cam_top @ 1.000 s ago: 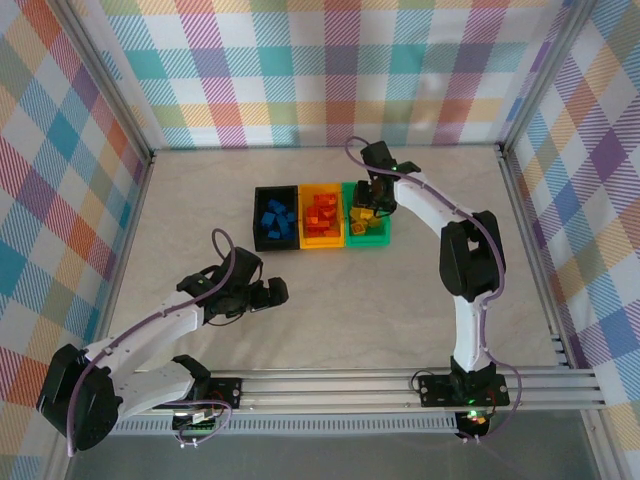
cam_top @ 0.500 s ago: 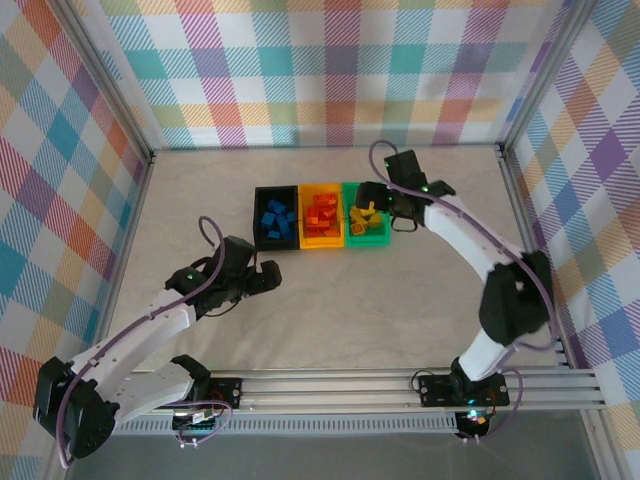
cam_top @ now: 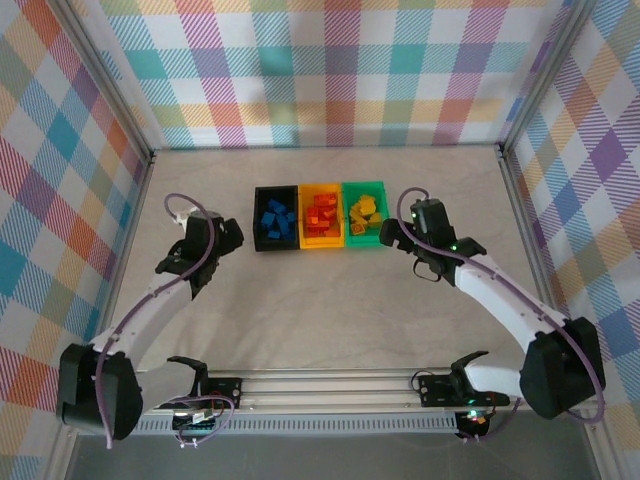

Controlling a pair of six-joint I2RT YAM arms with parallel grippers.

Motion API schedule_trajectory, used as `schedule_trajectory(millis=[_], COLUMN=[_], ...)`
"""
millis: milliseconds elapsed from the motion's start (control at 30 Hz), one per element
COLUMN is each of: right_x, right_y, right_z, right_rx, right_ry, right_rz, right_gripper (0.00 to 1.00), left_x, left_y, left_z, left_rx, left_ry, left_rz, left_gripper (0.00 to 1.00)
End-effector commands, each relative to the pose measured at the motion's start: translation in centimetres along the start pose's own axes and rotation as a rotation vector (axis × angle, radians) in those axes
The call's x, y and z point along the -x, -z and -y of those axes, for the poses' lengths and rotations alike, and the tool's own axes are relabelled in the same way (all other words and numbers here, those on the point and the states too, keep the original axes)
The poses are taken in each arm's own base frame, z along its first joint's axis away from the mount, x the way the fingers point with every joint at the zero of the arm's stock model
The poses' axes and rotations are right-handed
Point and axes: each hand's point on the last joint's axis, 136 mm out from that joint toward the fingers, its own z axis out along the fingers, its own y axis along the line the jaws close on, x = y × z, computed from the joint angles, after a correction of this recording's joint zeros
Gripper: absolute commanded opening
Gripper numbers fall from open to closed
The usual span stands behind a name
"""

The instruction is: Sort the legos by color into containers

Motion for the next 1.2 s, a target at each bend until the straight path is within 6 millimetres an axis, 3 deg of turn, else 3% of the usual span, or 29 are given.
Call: schedule_trajectory(millis=[0,200,300,467,833,1167], right_x=[2.3,2.1,2.3,2.2,2.1,3.8], right_y=[0.8,1.0,1.2,1.1,0.3,1.1], right_z=[-0.4,0.0,0.5,1.4,2.2,3.1], right_rx=[0.028,0.017,0.003,-0.033,-0.042,-0.075], right_ry=[-0.016,0.017,0.017,-0.001,0.018,0.059], right_rz=[0.119,0.129,0.141,0.152,0.179,0.269], right_gripper=[1.0,1.0,1.0,1.0,1.0,1.0], left_x=[2.3,1.6,1.6,-0.1,-3.3,-3.3], left_y=[-1.8,-6.1,-7.2,-8.7,-8.3,-8.3], left_z=[-0.1,-1.3,-1.2,-1.3,0.0,-0.2], left_rx=[0.019,0.113,0.06,-0.016,-0.203,-0.182], left_ry=[-0.093,-0.273,-0.256,-0.221,-0.258,-0.259], left_rz=[0.105,0.104,0.142,0.108,0.223,0.211], left_gripper=[1.0,1.0,1.0,1.0,1.0,1.0])
